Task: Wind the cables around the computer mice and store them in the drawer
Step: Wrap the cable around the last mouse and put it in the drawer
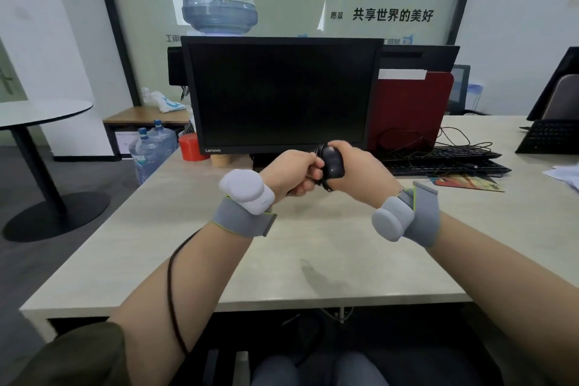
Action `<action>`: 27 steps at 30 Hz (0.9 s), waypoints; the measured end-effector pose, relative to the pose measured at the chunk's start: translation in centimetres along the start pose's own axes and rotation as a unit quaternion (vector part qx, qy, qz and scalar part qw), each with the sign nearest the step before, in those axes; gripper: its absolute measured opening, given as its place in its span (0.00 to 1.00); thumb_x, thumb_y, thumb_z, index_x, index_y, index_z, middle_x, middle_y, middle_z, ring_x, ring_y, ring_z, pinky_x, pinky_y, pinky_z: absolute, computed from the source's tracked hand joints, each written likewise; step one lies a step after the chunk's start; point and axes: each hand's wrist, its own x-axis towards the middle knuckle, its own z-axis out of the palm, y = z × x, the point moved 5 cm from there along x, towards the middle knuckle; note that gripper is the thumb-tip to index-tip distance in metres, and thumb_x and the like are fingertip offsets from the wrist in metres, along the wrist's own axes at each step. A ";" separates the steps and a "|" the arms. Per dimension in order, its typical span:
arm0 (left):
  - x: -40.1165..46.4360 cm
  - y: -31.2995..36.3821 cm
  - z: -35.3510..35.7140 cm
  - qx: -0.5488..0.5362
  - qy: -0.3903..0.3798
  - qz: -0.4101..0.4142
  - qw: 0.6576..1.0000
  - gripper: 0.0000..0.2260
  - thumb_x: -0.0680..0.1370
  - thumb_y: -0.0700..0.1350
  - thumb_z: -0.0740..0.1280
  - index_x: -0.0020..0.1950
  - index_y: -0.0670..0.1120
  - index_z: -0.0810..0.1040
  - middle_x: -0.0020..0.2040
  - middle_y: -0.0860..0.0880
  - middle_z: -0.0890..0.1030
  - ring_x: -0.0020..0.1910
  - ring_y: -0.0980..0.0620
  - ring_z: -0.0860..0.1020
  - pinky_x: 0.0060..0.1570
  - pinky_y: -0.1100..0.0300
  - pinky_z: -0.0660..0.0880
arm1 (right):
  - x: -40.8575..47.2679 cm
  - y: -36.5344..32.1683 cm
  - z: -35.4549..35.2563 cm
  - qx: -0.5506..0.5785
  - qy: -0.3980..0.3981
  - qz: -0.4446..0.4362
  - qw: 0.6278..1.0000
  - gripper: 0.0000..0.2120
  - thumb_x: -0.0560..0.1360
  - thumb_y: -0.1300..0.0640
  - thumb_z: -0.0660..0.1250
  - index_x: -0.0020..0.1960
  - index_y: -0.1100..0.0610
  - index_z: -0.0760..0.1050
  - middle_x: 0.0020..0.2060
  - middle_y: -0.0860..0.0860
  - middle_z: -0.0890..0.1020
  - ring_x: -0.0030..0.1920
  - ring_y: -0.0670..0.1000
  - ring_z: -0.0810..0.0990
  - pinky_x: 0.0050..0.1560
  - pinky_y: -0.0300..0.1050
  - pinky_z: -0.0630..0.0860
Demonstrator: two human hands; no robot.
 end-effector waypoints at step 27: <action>-0.5 -4.4 0.8 -0.064 -0.074 0.149 0.984 0.14 0.82 0.45 0.52 0.41 0.47 0.73 0.24 0.57 0.61 0.21 0.59 0.57 0.21 0.68 0.54 | 1.7 3.3 -1.6 0.764 -0.155 0.053 0.624 0.10 0.73 0.53 0.62 0.52 0.54 0.74 0.34 0.48 0.73 0.19 0.42 0.65 0.34 0.33 0.74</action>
